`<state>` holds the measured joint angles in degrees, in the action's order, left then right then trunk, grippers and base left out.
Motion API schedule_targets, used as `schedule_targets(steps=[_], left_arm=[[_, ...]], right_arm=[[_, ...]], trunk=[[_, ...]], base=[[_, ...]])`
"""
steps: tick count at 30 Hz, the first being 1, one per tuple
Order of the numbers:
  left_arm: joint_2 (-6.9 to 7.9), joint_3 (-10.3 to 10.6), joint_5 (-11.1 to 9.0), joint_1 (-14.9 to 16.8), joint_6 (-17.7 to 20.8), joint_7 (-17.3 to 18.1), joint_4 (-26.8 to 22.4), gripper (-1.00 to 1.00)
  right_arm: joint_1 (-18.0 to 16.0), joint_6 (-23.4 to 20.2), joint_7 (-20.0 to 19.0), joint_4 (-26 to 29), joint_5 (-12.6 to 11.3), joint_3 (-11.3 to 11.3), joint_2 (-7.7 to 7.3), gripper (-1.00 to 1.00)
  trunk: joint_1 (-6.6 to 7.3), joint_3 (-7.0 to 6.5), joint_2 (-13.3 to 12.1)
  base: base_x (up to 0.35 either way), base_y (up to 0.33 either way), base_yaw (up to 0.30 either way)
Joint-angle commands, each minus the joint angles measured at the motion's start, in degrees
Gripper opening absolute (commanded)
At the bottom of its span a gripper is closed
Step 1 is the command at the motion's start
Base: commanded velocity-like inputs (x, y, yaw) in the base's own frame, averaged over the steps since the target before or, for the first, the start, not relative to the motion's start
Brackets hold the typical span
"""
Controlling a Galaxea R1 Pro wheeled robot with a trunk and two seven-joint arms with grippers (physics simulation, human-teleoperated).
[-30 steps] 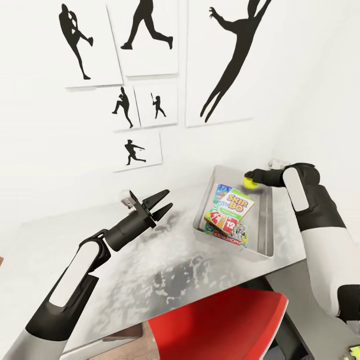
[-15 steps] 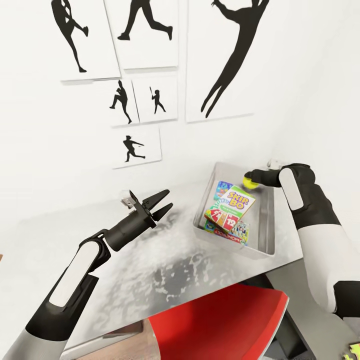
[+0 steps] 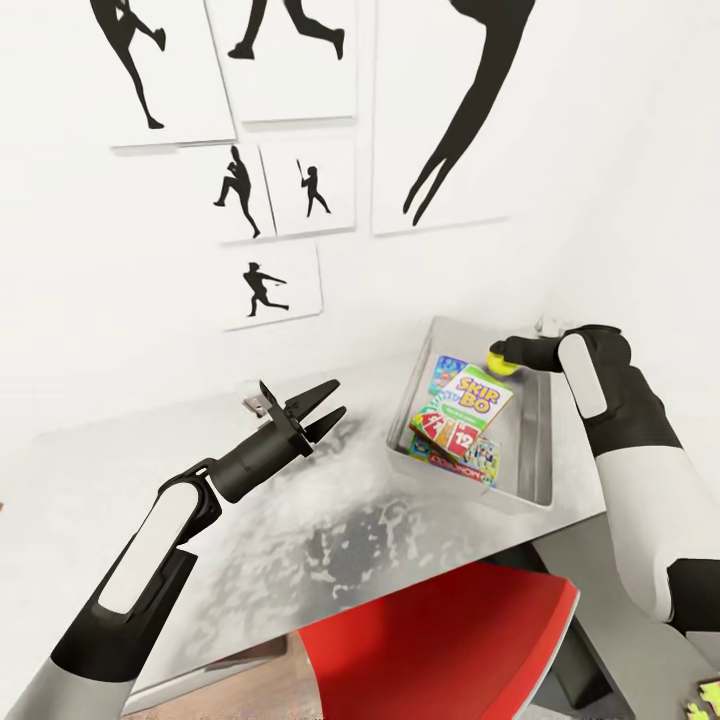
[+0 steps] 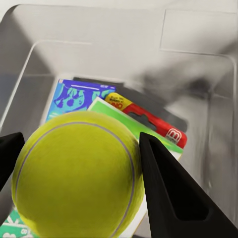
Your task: Put all the toys in the child's room - the three board games (two on the bed and one on the table), the two jigsaw puzzles on the table, and the tennis ball on the table - inside the toy box on the table in the child's room.
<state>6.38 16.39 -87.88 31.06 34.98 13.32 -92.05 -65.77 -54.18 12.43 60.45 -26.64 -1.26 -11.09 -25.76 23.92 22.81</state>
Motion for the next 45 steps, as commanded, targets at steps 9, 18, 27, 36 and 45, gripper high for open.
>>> schedule_targets(steps=[9, 18, 27, 36, 45], left_arm=[[0.03, 0.05, -0.26, 0.05, 0.17, 0.04, 0.02, 1.00], [0.03, 0.05, -0.27, 0.05, 0.17, 0.04, 0.02, 1.00], [0.03, 0.05, -0.27, 0.05, 0.18, 0.04, 0.01, 1.00], [0.03, 0.05, -0.27, 0.05, 0.18, 0.08, 0.01, 1.00], [0.03, 0.05, -0.27, 0.05, 0.18, 0.17, -0.02, 1.00]], right_arm=[[-0.48, -0.06, 0.83, 0.05, -0.71, -0.08, -0.07, -1.00], [-0.63, 0.02, 0.84, 0.49, -0.67, 0.00, -0.20, -1.00], [-0.66, 0.24, 2.71, 0.54, -0.67, 0.03, -0.10, -1.00], [-0.67, 1.98, 6.26, 0.47, -0.65, -0.03, 0.05, -1.00], [-0.67, 2.66, 7.19, 0.23, -0.62, -0.05, 0.09, -1.00]], trunk=[[-0.03, 0.89, 0.10], [-0.03, 1.19, 0.10], [-0.03, 1.25, 0.10], [-0.03, 1.27, 0.10], [-0.03, 1.27, 0.10]], base=[[0.000, 0.000, 0.000], [0.000, 0.000, 0.000], [0.000, 0.000, 0.000], [0.000, 0.000, 0.000], [0.000, 0.000, 0.000]])
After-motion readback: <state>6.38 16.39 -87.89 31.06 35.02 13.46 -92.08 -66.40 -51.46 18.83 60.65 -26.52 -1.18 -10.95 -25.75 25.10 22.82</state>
